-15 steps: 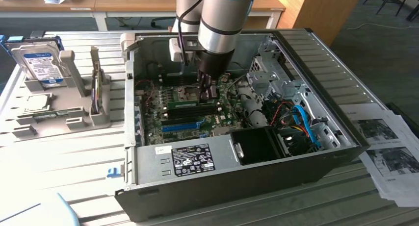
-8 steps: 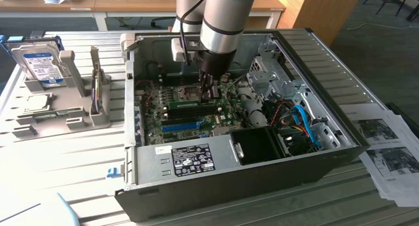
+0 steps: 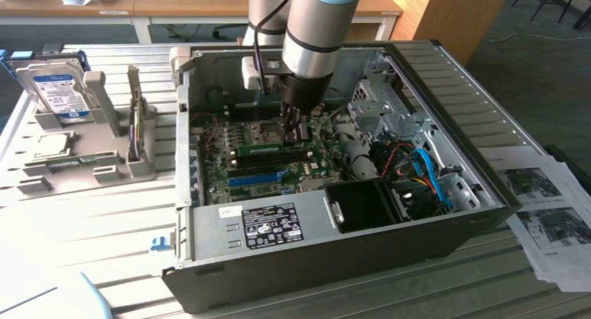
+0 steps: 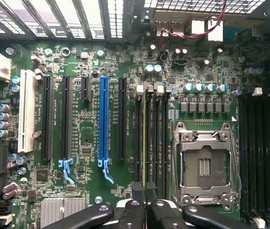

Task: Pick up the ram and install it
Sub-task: 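Insert the ram into the slot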

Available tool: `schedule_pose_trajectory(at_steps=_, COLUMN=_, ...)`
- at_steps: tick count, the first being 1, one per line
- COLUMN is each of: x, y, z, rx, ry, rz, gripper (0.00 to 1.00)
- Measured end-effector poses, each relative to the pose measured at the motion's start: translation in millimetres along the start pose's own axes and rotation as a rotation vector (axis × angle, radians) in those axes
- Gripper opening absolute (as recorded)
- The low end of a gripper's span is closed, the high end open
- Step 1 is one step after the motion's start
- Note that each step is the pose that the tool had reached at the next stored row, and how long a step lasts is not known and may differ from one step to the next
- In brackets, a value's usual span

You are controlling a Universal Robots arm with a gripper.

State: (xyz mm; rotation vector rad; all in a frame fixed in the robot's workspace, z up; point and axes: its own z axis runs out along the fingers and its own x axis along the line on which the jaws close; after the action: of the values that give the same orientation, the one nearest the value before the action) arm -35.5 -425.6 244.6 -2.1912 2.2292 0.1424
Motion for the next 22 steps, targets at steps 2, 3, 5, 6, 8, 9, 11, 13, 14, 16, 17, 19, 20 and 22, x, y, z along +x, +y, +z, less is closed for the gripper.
schedule_pose_trajectory(at_steps=2, x=0.1, y=0.0, z=0.1, rx=-0.0001, ry=0.0002, rz=0.000, gripper=0.11)
schedule_pose_trajectory(at_steps=3, x=0.1, y=0.0, z=0.1, rx=-0.0001, ry=0.0002, rz=0.000, gripper=0.11)
schedule_pose_trajectory(at_steps=5, x=0.2, y=-0.1, z=0.3, rx=0.0000, ry=-0.0002, rz=0.000, gripper=0.11)
schedule_pose_trajectory(at_steps=6, x=0.6, y=-0.1, z=0.3, rx=0.0000, ry=-0.0003, rz=0.000, gripper=0.11)
schedule_pose_trajectory(at_steps=8, x=1.7, y=-0.1, z=0.1, rx=0.0000, ry=0.0000, rz=0.000, gripper=0.11)
schedule_pose_trajectory(at_steps=9, x=2.2, y=-0.1, z=0.1, rx=0.0001, ry=-0.0001, rz=0.000, gripper=0.11)
schedule_pose_trajectory(at_steps=11, x=2.4, y=-0.1, z=0.1, rx=0.0000, ry=-0.0001, rz=0.000, gripper=0.11)
schedule_pose_trajectory(at_steps=13, x=2.4, y=-0.1, z=0.1, rx=0.0000, ry=-0.0001, rz=0.000, gripper=0.11)
schedule_pose_trajectory(at_steps=14, x=2.5, y=-0.1, z=0.2, rx=0.0000, ry=-0.0001, rz=0.000, gripper=0.11)
schedule_pose_trajectory(at_steps=16, x=2.6, y=-0.1, z=0.8, rx=0.0000, ry=-0.0001, rz=0.000, gripper=0.11)
schedule_pose_trajectory(at_steps=17, x=2.6, y=-0.1, z=0.9, rx=-0.0001, ry=-0.0001, rz=0.000, gripper=0.11)
schedule_pose_trajectory(at_steps=19, x=2.6, y=-0.1, z=0.9, rx=-0.0001, ry=-0.0001, rz=0.000, gripper=0.11)
schedule_pose_trajectory(at_steps=20, x=2.5, y=-0.1, z=0.9, rx=-0.0001, ry=-0.0002, rz=0.000, gripper=0.11)
schedule_pose_trajectory(at_steps=22, x=2.5, y=-0.1, z=0.9, rx=0.0000, ry=-0.0001, rz=0.000, gripper=0.11)
